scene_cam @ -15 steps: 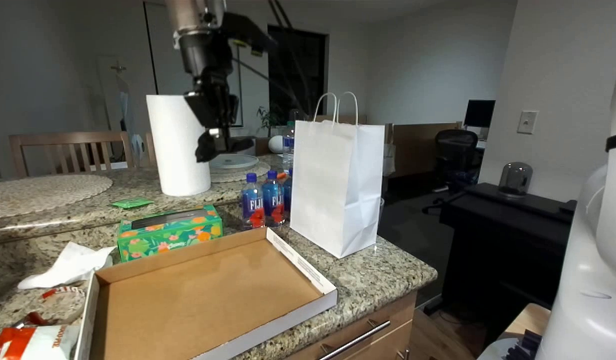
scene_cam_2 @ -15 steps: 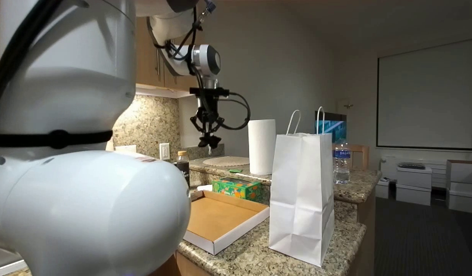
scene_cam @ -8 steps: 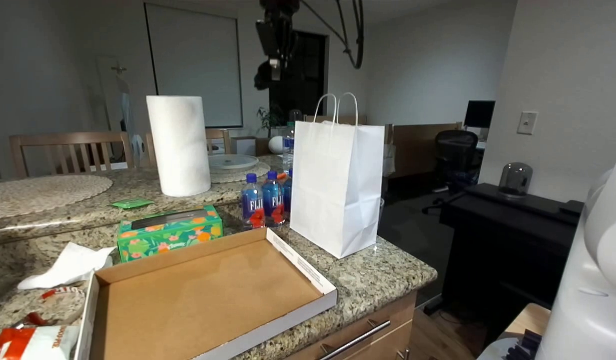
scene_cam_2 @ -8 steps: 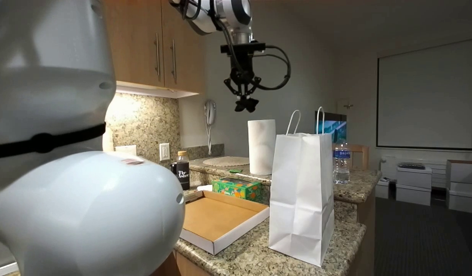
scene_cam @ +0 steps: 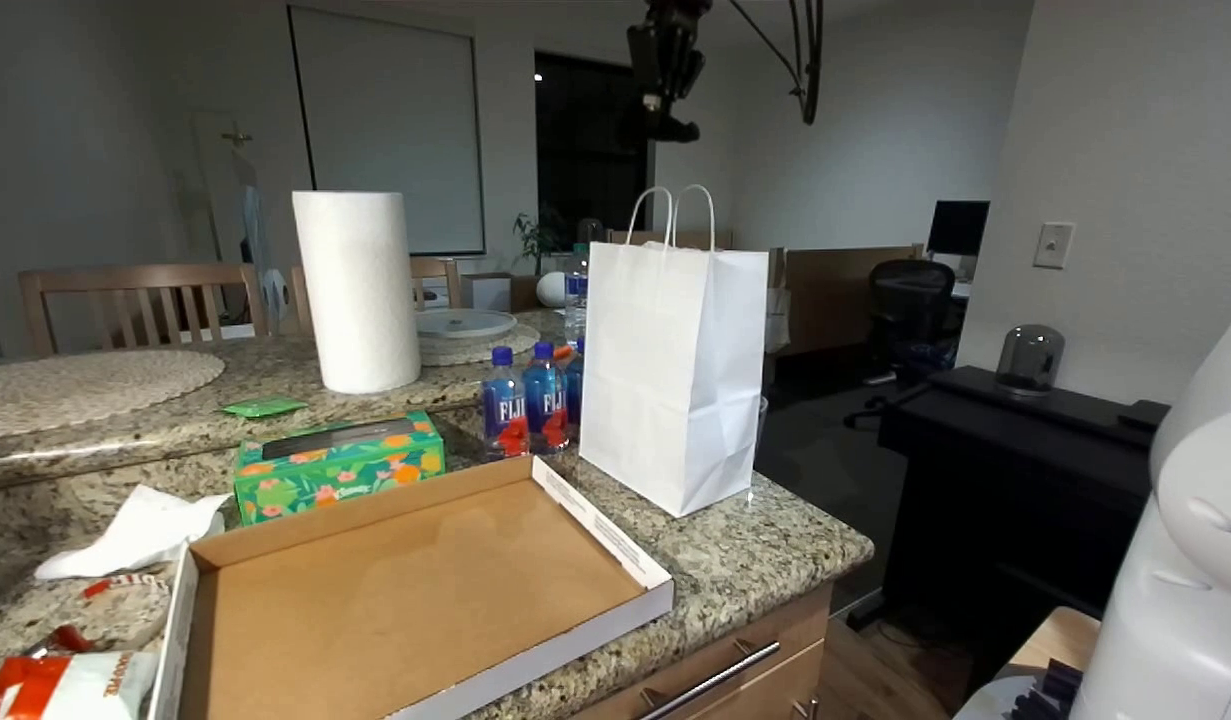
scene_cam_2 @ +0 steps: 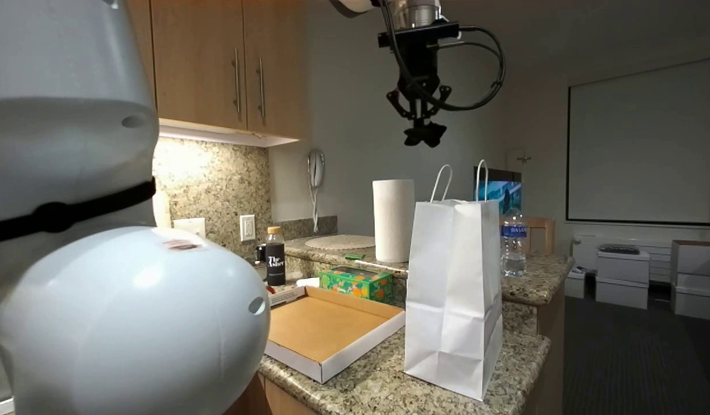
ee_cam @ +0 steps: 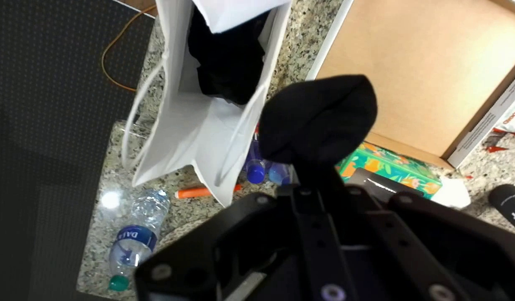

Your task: Pick up the socks and put them in the paper bag

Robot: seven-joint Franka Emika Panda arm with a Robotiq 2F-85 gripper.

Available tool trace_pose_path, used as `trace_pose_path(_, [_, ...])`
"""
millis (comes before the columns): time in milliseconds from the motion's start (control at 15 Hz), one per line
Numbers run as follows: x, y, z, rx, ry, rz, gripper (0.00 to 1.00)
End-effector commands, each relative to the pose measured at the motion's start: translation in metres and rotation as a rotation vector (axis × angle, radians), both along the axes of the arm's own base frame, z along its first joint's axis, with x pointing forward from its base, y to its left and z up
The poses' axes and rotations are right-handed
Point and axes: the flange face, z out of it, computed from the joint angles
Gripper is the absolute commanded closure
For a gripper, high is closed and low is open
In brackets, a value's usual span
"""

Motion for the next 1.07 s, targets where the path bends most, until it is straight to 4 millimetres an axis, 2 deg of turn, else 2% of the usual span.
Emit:
trace_pose_path(0, [-0.015,-0.037,-0.011,0.054,-0.011,-0.059,0.93])
trace_pose_path(333, [-0.021,-0.081,-0.032,0.116,0.025,-0.155,0.93])
trace_pose_path(533, [-0.013,-0.093,-0.050,0.133,0.052,-0.194,0.93])
trace_pose_path(1000, [0.026,-0.082,-0.082,0.093,0.086,-0.219,0.93])
